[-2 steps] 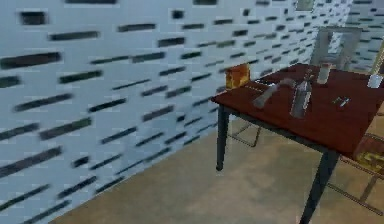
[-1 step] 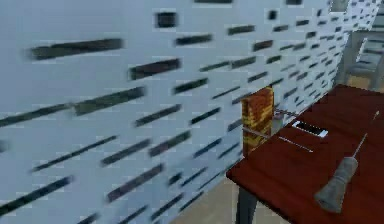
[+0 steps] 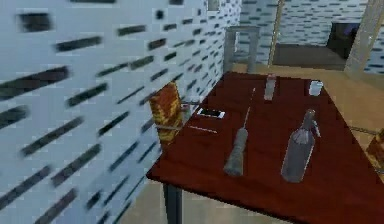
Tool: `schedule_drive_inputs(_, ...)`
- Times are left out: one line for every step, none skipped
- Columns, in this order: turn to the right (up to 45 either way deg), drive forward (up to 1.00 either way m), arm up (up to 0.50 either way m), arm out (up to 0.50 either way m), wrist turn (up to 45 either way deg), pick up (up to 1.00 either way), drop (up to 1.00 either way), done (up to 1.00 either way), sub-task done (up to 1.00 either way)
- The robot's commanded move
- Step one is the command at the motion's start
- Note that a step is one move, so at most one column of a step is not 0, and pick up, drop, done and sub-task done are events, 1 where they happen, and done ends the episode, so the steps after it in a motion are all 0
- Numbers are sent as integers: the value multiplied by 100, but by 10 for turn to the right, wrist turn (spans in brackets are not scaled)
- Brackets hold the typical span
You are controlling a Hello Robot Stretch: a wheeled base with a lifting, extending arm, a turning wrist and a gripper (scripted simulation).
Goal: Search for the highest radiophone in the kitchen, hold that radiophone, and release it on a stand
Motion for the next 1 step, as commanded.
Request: schedule_drive_inputs(0, 5, 0, 0, 0, 0, 0, 0, 0)
